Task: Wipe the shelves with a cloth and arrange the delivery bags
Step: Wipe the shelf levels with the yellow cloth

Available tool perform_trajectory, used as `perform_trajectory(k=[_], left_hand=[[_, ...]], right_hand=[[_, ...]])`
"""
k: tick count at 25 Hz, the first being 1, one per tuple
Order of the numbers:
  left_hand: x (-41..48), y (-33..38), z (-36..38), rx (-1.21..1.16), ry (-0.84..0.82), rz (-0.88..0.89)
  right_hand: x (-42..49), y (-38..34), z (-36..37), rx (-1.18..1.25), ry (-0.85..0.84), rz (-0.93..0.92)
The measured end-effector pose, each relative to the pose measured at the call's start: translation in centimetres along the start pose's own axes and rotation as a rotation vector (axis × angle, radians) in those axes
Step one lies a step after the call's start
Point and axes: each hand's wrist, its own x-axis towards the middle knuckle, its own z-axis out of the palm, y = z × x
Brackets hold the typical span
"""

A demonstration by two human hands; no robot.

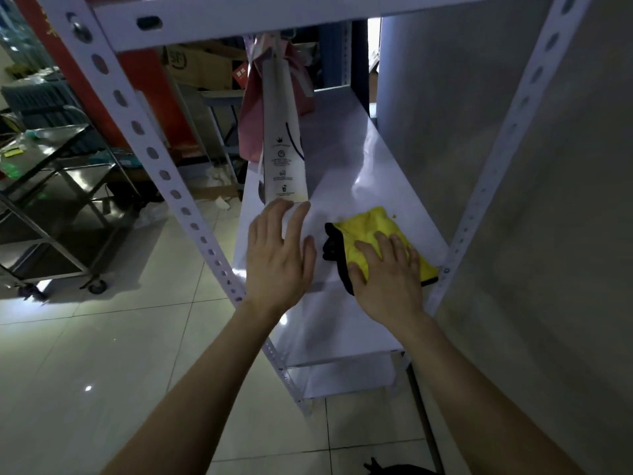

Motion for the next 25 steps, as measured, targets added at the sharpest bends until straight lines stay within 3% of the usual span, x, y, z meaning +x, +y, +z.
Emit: perform_trajectory(k=[2, 4, 11, 16, 20, 25], left_hand=[[0.1, -0.8, 2.2, 0.044, -0.302, -0.186], [-0.4, -2.4, 3.5, 0.064, -0.47, -0.327], [-1.4, -3.0, 4.0, 0.023, -0.427, -0.299], [-1.5, -2.9, 3.7, 0.005, -0.44, -0.322], [-1.4, -2.9, 3.7, 0.027, -0.425, -0.331], [-1.5, -2.8, 3.9, 0.022, -0.398, -0.307]], right_hand=[[0.0, 0.3, -0.1, 0.02, 0.01, -0.003], [0.4, 0.5, 0.1, 0.021, -0.04, 0.016], [16.6, 0.9, 1.8, 0.024, -0.333, 0.106], [24.2, 3.0, 2.4, -0.012, -0.389, 0.214], [20.3, 2.6, 1.8, 0.009, -0.268, 0.276], [5.5, 2.1, -0.1, -0.032, -0.095, 0.203]])
